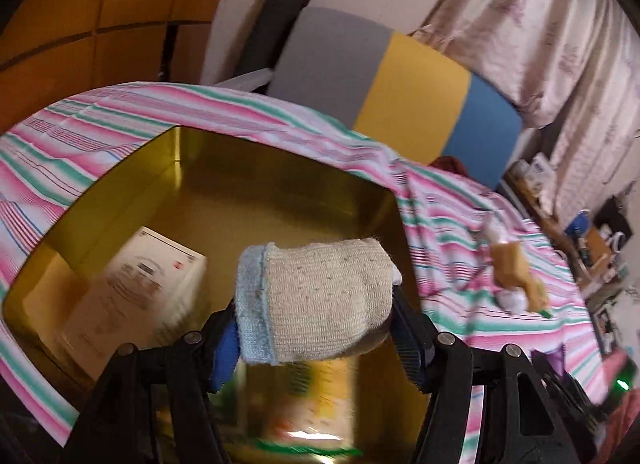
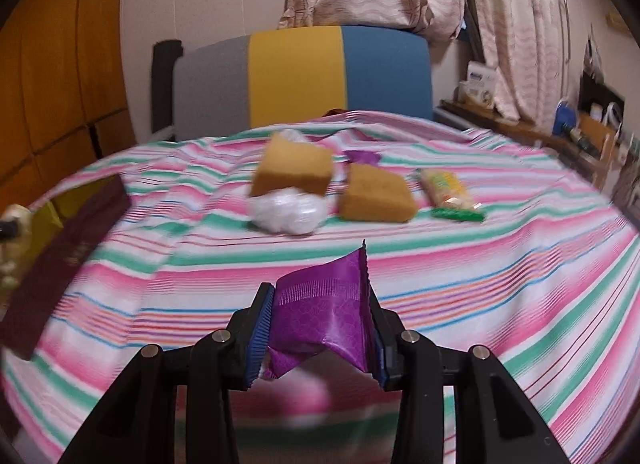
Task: Organize objects
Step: 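Carry the towel over the gold tray and release it with the left tool, then lower the purple sachet into the gold tray and open the right tool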
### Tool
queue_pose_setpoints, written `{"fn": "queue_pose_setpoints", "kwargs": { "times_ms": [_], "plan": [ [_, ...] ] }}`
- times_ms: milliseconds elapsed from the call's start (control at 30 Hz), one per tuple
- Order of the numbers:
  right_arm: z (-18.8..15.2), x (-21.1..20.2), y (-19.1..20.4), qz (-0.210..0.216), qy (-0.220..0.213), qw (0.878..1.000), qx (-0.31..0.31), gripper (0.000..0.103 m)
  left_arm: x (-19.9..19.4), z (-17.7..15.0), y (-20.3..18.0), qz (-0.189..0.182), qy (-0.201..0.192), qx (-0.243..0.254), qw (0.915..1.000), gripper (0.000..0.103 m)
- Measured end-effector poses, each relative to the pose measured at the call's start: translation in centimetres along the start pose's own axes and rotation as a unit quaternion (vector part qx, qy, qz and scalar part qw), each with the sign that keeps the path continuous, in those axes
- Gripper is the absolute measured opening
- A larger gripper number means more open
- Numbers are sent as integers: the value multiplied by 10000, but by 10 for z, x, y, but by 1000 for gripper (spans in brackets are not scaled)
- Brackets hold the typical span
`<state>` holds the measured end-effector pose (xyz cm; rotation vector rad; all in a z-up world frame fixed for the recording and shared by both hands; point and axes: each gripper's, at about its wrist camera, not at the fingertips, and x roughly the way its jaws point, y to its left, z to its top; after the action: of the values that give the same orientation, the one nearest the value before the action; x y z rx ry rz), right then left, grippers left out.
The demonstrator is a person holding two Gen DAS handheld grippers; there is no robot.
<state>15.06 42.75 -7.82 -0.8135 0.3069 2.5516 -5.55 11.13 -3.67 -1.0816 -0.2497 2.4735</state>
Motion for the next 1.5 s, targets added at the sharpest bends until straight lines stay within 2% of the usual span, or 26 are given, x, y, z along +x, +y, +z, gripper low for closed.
{"fn": "queue_pose_setpoints", "kwargs": {
  "times_ms": [167, 333, 500, 700, 833, 1100, 1300, 1500],
  "plan": [
    [-4, -18, 42, 662, -63, 9978, -43, 42, 12, 3, 8, 200, 140, -20, 9997, 69],
    [4, -37, 84, 1305, -172, 9909, -291, 42, -3, -1, 13, 144, -142, -149, 9997, 94],
    [8, -48, 117, 1785, -209, 9827, -457, 42, -28, -16, 12, 129, -372, 26, 9992, 102],
    [9, -52, 146, 2174, -62, 9745, -558, 42, -59, -28, 24, 229, -687, 7, 9974, 103],
    [10, -51, 164, 2366, 37, 9696, -630, 42, -73, -24, 40, 389, -878, -268, 9950, 103],
    [10, -54, 205, 2522, 178, 9616, -1064, 42, -76, -15, 62, 590, -775, -667, 9930, 103],
    [8, -51, 229, 2366, 215, 9596, -1511, 43, -79, -15, 62, 618, -801, -694, 9924, 103],
    [3, -44, 235, 2194, 333, 9616, -1616, 46, -83, -12, 68, 635, -831, -831, 9910, 103]
  ]
}}
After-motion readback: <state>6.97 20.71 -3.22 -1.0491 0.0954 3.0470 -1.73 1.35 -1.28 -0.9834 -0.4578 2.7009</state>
